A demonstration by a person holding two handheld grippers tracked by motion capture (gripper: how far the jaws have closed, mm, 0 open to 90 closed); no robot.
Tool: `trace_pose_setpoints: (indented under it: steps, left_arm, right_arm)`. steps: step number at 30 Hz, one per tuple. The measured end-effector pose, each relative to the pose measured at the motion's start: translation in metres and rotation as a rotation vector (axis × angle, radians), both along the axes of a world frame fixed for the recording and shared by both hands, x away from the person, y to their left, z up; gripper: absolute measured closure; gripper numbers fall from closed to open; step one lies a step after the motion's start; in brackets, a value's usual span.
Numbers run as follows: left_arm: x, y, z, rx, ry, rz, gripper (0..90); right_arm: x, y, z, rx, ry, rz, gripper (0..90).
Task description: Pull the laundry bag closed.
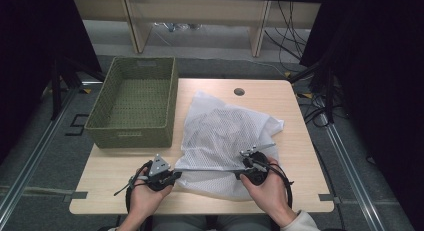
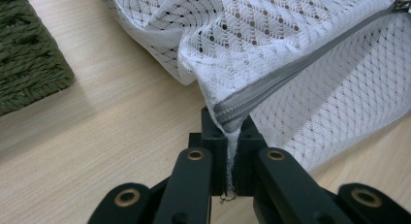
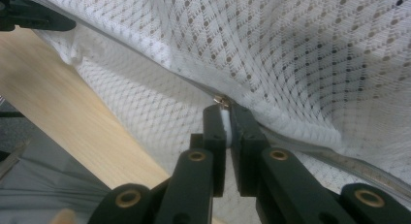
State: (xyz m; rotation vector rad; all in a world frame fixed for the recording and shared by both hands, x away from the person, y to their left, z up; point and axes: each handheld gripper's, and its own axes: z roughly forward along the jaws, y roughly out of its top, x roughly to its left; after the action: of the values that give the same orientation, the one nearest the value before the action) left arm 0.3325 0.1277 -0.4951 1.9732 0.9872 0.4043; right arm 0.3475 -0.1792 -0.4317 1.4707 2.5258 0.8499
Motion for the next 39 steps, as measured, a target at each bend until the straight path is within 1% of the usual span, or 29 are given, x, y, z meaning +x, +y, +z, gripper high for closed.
trace_pose_setpoints:
  steps: [1, 3, 4, 5, 6, 7, 8, 9, 10, 12, 13, 14, 15, 16, 17, 18, 20, 21, 22, 23, 25, 27, 31, 32, 33, 34, 36, 38, 39]
  left_arm:
    - [0.0, 0.0, 0.0, -0.008, 0.002, 0.003, 86.8]
    - [0.0, 0.0, 0.0, 0.001, -0.001, 0.0, 86.8]
    - [0.0, 0.0, 0.0, 0.001, -0.002, -0.001, 86.8]
    - [0.0, 0.001, 0.001, 0.014, -0.003, -0.005, 86.8]
    - [0.0, 0.0, 0.0, -0.001, -0.002, 0.002, 86.7]
    - [0.0, 0.0, 0.0, 0.0, -0.001, 0.001, 86.8]
    - [0.0, 0.0, 0.0, 0.001, -0.001, 0.001, 86.8]
    - [0.0, 0.0, 0.0, 0.0, -0.001, 0.002, 86.8]
    - [-0.001, -0.001, 0.0, -0.023, 0.012, 0.016, 86.8]
    - [0.0, 0.0, 0.0, -0.014, 0.003, 0.006, 86.7]
    - [0.0, 0.001, 0.001, 0.003, 0.003, -0.002, 86.7]
    - [0.0, 0.001, 0.001, 0.005, 0.003, -0.003, 86.7]
    - [0.0, 0.001, 0.001, 0.005, 0.003, -0.004, 86.8]
    - [0.0, 0.001, 0.001, 0.003, 0.005, -0.003, 86.8]
    - [0.0, 0.0, 0.0, -0.009, 0.003, 0.005, 86.8]
    - [0.0, 0.001, 0.001, 0.006, 0.002, -0.002, 86.8]
    - [0.0, 0.001, 0.0, 0.008, 0.0, -0.001, 86.8]
    - [0.0, 0.001, 0.0, 0.006, 0.0, 0.002, 86.8]
    - [0.0, 0.001, 0.0, 0.007, 0.0, 0.001, 86.8]
    - [0.0, 0.001, 0.0, 0.007, 0.001, 0.001, 86.8]
    - [0.001, 0.002, 0.0, 0.009, 0.001, -0.006, 86.8]
    - [0.001, 0.002, 0.0, 0.01, 0.0, -0.004, 86.8]
    - [-0.001, 0.001, 0.0, -0.007, 0.016, 0.009, 86.8]
    - [-0.001, 0.001, 0.0, -0.007, 0.016, 0.009, 86.8]
    - [0.0, 0.002, 0.001, 0.007, 0.001, -0.003, 86.7]
    - [-0.001, 0.001, 0.0, -0.003, 0.014, 0.008, 86.7]
    - [-0.001, 0.001, 0.0, -0.006, 0.014, 0.01, 86.7]
    - [-0.001, 0.001, 0.0, -0.006, 0.015, 0.01, 86.7]
    - [-0.001, 0.001, 0.001, -0.005, 0.015, 0.008, 86.7]
  right_arm:
    - [-0.001, 0.0, 0.0, -0.004, -0.001, -0.005, 87.0]
    - [0.0, -0.002, -0.001, -0.001, -0.001, 0.001, 87.0]
    - [-0.001, -0.002, -0.001, -0.002, 0.003, -0.008, 87.0]
    - [-0.001, -0.003, -0.001, 0.002, 0.002, -0.005, 87.0]
    - [-0.001, -0.003, -0.001, 0.0, 0.001, -0.007, 87.0]
    - [-0.001, -0.004, -0.001, 0.001, 0.005, -0.004, 87.0]
    - [-0.001, -0.004, -0.001, 0.002, 0.007, -0.016, 86.9]
    - [-0.001, -0.005, -0.001, 0.001, 0.002, -0.015, 87.0]
    - [-0.002, -0.006, -0.001, 0.0, 0.0, -0.015, 87.0]
    - [-0.002, -0.006, -0.001, 0.005, 0.006, -0.028, 87.0]
    - [-0.002, -0.007, -0.001, 0.009, 0.012, -0.022, 87.0]
    - [-0.002, -0.008, -0.001, 0.001, 0.004, -0.015, 87.0]
    - [-0.003, -0.008, 0.0, 0.0, 0.008, -0.029, 87.0]
    - [-0.002, -0.009, -0.001, 0.002, 0.005, -0.02, 87.0]
    - [-0.002, -0.01, -0.001, 0.005, 0.006, -0.017, 87.0]
    - [-0.002, -0.01, -0.001, 0.006, 0.01, -0.021, 87.0]
    - [-0.003, -0.011, -0.001, 0.007, 0.01, -0.013, 87.0]
    - [-0.003, -0.011, -0.001, -0.002, 0.0, -0.017, 87.0]
    - [-0.004, -0.011, 0.0, -0.001, 0.007, -0.028, 86.9]
    - [-0.003, -0.012, -0.001, -0.001, -0.007, -0.019, 86.9]
    - [-0.004, -0.012, -0.001, -0.004, -0.001, -0.035, 87.0]
    - [-0.004, -0.012, -0.001, 0.006, 0.007, -0.036, 87.0]
    - [-0.004, -0.014, 0.0, 0.0, 0.0, -0.021, 87.0]
    - [-0.004, -0.014, 0.0, 0.0, 0.0, -0.021, 87.0]
    - [-0.004, -0.014, -0.001, 0.013, 0.011, -0.044, 86.9]
    - [-0.005, -0.014, 0.0, 0.007, 0.013, -0.046, 87.0]
    - [-0.005, -0.015, 0.0, 0.01, 0.014, -0.044, 87.0]
    - [-0.004, -0.017, 0.0, 0.0, 0.001, -0.022, 87.0]
    - [-0.005, -0.016, 0.001, 0.002, 0.01, -0.038, 87.0]
